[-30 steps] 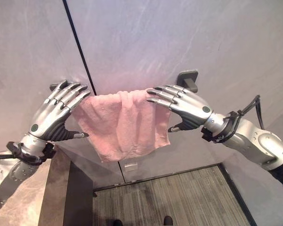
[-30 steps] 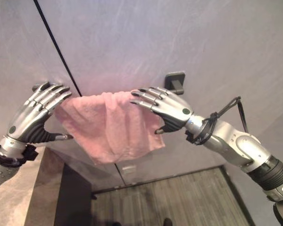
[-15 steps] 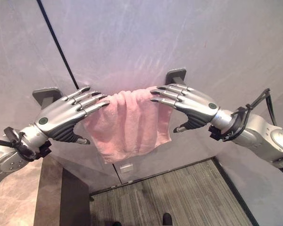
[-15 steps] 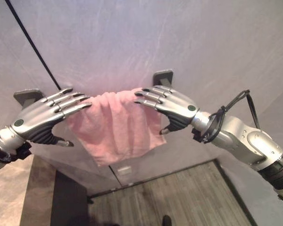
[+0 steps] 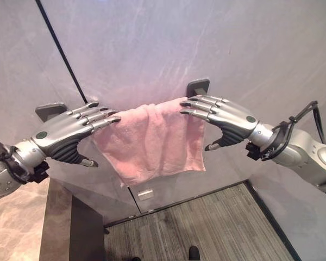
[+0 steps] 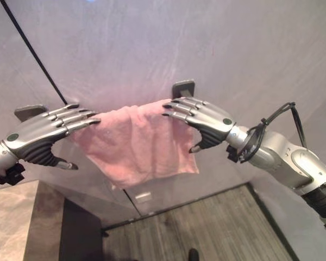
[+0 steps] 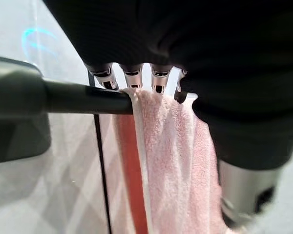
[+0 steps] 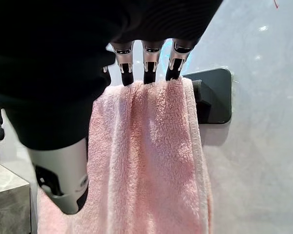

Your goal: Put brush and paste in cup on sink, flatten towel.

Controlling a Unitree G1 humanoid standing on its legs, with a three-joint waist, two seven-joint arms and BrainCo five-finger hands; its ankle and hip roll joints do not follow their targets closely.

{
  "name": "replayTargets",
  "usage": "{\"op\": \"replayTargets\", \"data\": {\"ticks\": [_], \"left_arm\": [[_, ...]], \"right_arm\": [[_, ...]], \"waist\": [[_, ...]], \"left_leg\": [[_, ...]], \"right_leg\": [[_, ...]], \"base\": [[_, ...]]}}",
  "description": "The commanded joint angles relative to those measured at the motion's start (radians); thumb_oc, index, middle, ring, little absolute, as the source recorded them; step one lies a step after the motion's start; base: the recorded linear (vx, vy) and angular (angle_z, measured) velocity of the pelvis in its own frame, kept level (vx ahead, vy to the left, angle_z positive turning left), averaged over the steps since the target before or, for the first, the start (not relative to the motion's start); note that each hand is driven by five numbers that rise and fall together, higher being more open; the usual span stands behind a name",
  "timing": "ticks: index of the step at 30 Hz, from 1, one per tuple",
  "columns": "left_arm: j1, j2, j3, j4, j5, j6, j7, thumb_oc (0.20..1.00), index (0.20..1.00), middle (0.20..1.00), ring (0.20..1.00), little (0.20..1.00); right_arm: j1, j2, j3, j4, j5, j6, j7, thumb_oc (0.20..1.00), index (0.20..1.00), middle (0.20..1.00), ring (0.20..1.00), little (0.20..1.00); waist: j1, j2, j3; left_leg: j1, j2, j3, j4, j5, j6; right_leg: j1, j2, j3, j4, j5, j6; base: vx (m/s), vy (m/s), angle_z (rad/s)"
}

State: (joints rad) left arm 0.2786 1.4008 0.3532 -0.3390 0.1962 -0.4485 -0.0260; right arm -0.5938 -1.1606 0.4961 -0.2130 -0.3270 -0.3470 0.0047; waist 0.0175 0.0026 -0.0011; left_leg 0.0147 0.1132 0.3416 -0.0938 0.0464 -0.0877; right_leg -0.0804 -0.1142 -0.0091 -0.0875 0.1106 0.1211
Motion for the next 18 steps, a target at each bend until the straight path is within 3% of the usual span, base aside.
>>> {"op": "replayTargets", "data": {"ticks": [1, 2, 5, 6, 10, 13, 18], "left_arm": [[0.033, 0.045, 0.028, -0.006, -0.027, -0.003, -0.002, 0.834, 0.834, 0.834, 0.834, 0.834], [0.052, 0.041, 0.05, -0.005, -0.028, -0.002, -0.003, 0.765, 0.765, 0.765, 0.765, 0.765], [0.092, 0.029, 0.089, -0.007, -0.02, 0.001, -0.003, 0.777, 0.777, 0.777, 0.777, 0.777], [0.105, 0.018, 0.097, -0.001, -0.016, 0.003, -0.005, 0.749, 0.749, 0.749, 0.749, 0.749], [0.118, 0.002, 0.107, 0.003, -0.009, 0.005, -0.004, 0.868, 0.868, 0.868, 0.868, 0.868], [0.134, -0.009, 0.11, 0.015, 0.007, 0.008, -0.004, 0.906, 0.906, 0.906, 0.906, 0.906], [0.161, -0.03, 0.086, 0.054, 0.034, 0.013, -0.017, 0.837, 0.837, 0.837, 0.837, 0.837]], "right_arm": [[0.045, -0.052, 0.003, 0.042, 0.039, 0.026, 0.036, 1.0, 1.0, 1.0, 1.0, 1.0], [0.047, -0.049, 0.0, 0.043, 0.04, 0.025, 0.037, 1.0, 1.0, 1.0, 1.0, 1.0], [0.051, -0.04, -0.004, 0.038, 0.046, 0.024, 0.045, 1.0, 1.0, 1.0, 1.0, 1.0], [0.051, -0.035, -0.006, 0.036, 0.046, 0.023, 0.045, 1.0, 1.0, 1.0, 1.0, 1.0], [0.051, -0.021, -0.01, 0.034, 0.049, 0.023, 0.042, 1.0, 1.0, 1.0, 1.0, 1.0], [0.058, -0.014, -0.026, 0.035, 0.05, 0.026, 0.036, 1.0, 1.0, 1.0, 1.0, 1.0], [0.083, 0.008, -0.061, 0.055, 0.041, 0.035, 0.018, 1.0, 1.0, 1.0, 1.0, 1.0]], "waist": [[0.023, -0.006, -0.02], [0.023, -0.005, -0.02], [0.028, -0.006, -0.018], [0.032, -0.007, -0.018], [0.034, -0.008, -0.016], [0.036, -0.009, -0.013], [0.034, -0.013, -0.012]], "left_leg": [[0.025, 0.053, -0.022, 0.006, -0.004, -0.038], [0.025, 0.054, -0.024, 0.006, -0.003, -0.039], [0.021, 0.055, -0.028, 0.006, -0.002, -0.04], [0.021, 0.055, -0.029, 0.006, -0.001, -0.04], [0.018, 0.056, -0.035, 0.006, 0.0, -0.039], [0.016, 0.056, -0.038, 0.006, -0.001, -0.039], [0.014, 0.057, -0.039, 0.006, -0.001, -0.039]], "right_leg": [[-0.001, -0.061, -0.024, 0.0, 0.035, 0.073], [0.001, -0.06, -0.026, 0.0, 0.034, 0.072], [0.001, -0.059, -0.029, 0.0, 0.034, 0.071], [0.002, -0.059, -0.033, 0.0, 0.034, 0.07], [0.003, -0.059, -0.038, 0.0, 0.033, 0.069], [0.003, -0.058, -0.039, 0.0, 0.033, 0.068], [0.002, -0.057, -0.041, 0.0, 0.034, 0.067]], "base": [[0.0, 0.0, 0.0], [0.0, 0.0, 0.0], [0.0, 0.0, 0.0], [0.0, 0.0, 0.0], [0.0, 0.0, 0.0], [0.0, 0.0, 0.0], [0.0, 0.0, 0.0]]}}
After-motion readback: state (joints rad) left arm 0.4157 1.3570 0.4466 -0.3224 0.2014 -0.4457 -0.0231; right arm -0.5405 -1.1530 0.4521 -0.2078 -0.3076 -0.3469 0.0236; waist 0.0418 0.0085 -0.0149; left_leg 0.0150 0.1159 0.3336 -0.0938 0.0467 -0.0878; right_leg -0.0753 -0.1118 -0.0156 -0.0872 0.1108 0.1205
